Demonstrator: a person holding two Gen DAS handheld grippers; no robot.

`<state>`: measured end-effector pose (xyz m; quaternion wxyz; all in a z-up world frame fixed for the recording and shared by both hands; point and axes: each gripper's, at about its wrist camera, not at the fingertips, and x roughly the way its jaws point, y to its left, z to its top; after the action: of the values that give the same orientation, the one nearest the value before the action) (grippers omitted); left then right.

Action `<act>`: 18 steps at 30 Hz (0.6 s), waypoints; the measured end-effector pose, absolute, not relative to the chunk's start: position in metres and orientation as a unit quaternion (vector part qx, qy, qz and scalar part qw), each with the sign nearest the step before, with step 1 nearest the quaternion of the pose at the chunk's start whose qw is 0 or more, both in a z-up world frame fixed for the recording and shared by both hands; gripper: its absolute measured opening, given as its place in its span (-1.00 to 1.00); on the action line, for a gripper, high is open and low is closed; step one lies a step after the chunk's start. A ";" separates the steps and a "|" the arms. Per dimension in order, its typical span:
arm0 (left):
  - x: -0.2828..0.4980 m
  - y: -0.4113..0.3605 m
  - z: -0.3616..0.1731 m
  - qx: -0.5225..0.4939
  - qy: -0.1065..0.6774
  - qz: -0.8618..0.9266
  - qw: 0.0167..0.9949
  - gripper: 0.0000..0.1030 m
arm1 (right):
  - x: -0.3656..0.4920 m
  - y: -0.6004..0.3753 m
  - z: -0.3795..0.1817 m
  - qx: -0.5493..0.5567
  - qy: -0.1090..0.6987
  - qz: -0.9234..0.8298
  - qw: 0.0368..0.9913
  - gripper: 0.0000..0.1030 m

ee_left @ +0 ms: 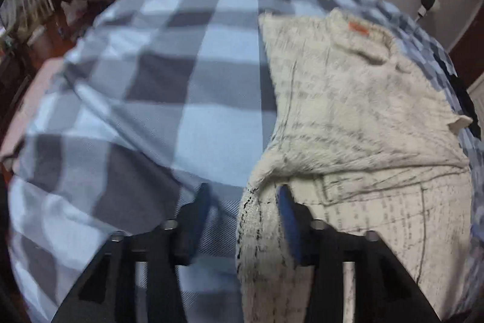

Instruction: Fold small clothes

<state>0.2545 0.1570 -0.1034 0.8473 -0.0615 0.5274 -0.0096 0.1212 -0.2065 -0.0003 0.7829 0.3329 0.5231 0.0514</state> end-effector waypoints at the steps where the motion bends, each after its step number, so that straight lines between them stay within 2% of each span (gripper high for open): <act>1: 0.256 0.154 -0.094 -0.059 0.514 -0.008 0.856 0.43 | 0.126 -0.210 0.003 0.323 0.518 0.041 0.791 0.69; 2: 0.254 0.150 -0.083 -0.061 0.496 -0.010 0.866 0.75 | 0.130 -0.210 0.006 0.310 0.515 0.033 0.799 0.69; 3: 0.255 0.145 -0.073 -0.071 0.475 -0.018 0.877 0.92 | 0.137 -0.208 0.010 0.289 0.511 0.023 0.809 0.69; 4: 0.259 0.135 -0.064 -0.082 0.461 -0.031 0.883 0.97 | 0.142 -0.204 0.012 0.268 0.511 0.017 0.817 0.69; 6: 0.271 0.113 -0.058 -0.086 0.452 -0.045 0.887 1.00 | 0.163 -0.180 0.019 0.173 0.517 0.007 0.838 0.69; 10: 0.303 0.049 -0.072 -0.033 0.463 -0.068 0.883 1.00 | 0.193 -0.131 0.021 0.039 0.492 0.032 0.869 0.69; 14: 0.323 -0.006 -0.111 0.049 0.489 -0.081 0.867 1.00 | 0.221 -0.108 0.006 0.035 0.463 0.088 0.881 0.69; 18: 0.319 -0.013 -0.147 0.112 0.506 -0.075 0.852 1.00 | 0.254 -0.105 -0.035 -0.008 0.522 0.101 0.847 0.69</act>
<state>0.3187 -0.0133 -0.1465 0.8522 0.1122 0.5056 -0.0746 0.2535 -0.1046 -0.0346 0.8467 -0.0079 0.5224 0.1008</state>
